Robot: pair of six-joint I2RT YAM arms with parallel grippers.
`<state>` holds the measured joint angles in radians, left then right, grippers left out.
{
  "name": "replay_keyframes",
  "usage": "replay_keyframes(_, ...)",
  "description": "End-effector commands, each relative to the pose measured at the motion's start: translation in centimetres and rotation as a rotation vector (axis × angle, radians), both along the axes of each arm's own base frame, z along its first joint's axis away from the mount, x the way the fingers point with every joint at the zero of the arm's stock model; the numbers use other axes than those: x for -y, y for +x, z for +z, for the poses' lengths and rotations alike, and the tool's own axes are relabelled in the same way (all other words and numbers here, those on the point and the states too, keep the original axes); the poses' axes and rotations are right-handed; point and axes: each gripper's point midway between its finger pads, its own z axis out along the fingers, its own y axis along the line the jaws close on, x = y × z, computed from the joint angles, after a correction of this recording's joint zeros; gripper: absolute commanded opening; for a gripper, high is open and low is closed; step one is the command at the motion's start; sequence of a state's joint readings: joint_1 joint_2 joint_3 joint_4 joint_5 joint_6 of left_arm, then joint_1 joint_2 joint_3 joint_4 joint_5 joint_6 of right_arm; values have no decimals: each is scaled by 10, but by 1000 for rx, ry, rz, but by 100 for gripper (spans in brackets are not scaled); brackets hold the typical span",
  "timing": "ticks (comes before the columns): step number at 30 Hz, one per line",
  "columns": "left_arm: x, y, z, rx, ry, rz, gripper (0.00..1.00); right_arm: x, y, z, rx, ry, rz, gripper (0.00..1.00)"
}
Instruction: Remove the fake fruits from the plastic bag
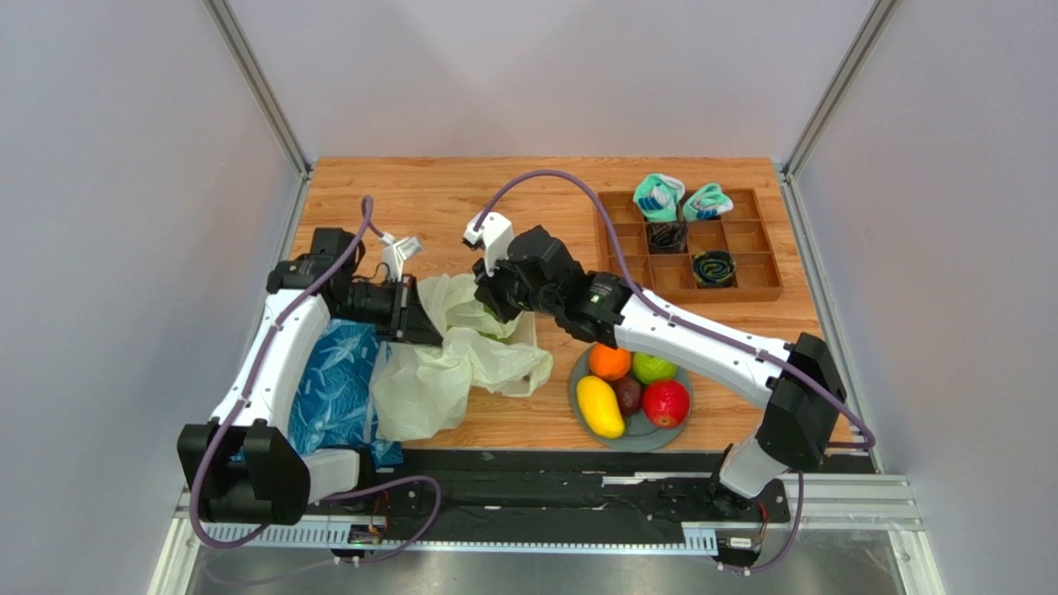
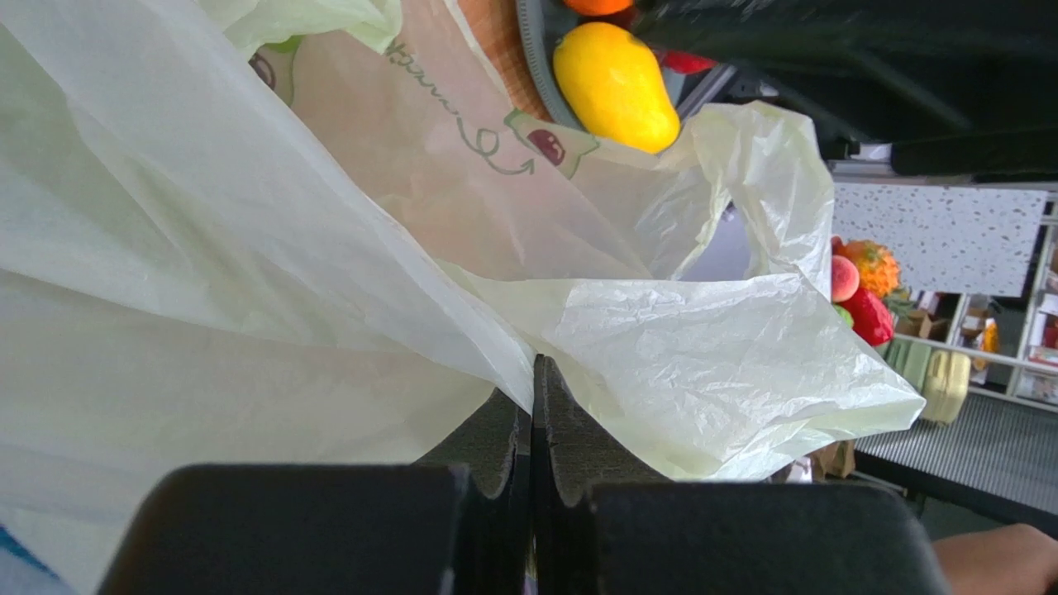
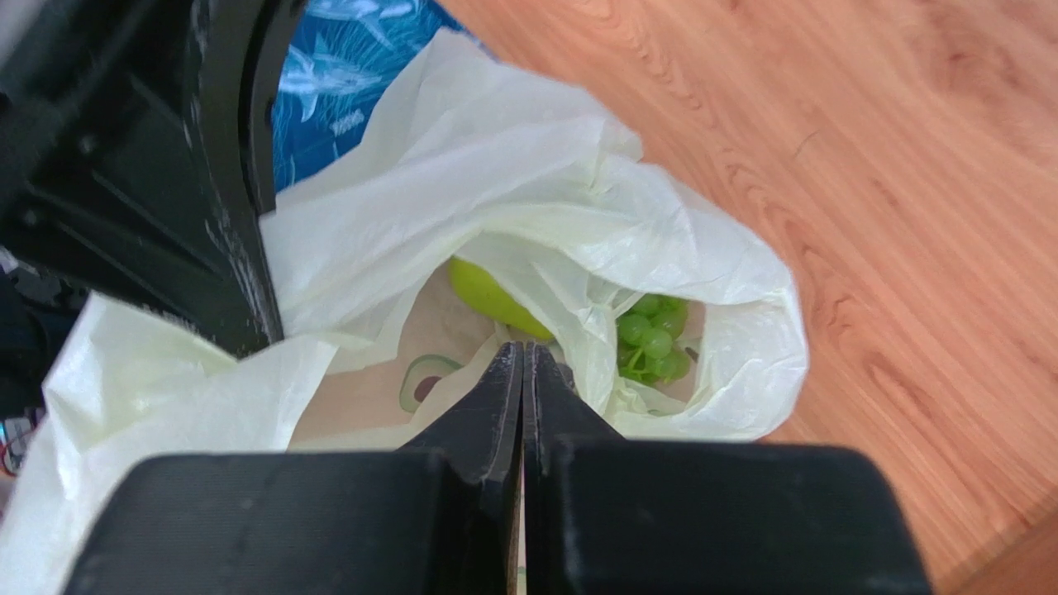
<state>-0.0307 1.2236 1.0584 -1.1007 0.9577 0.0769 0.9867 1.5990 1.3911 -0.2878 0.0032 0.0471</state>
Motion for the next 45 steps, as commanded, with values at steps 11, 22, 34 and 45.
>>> replay_keyframes(11, -62, 109, 21, 106, 299, -220, 0, -96, -145, -81, -94, 22, 628, 0)
replay_keyframes(22, -78, 35, -35, 67, 314, -219, 0, -92, -64, -74, -3, -46, 280, 4)
replay_keyframes(34, -62, 59, -13, 59, 206, -139, 0, -108, 3, -108, 42, -141, -9, 68)
replay_keyframes(45, -57, 42, -9, 36, 175, -162, 0, -34, -73, -221, -92, -393, 146, 58)
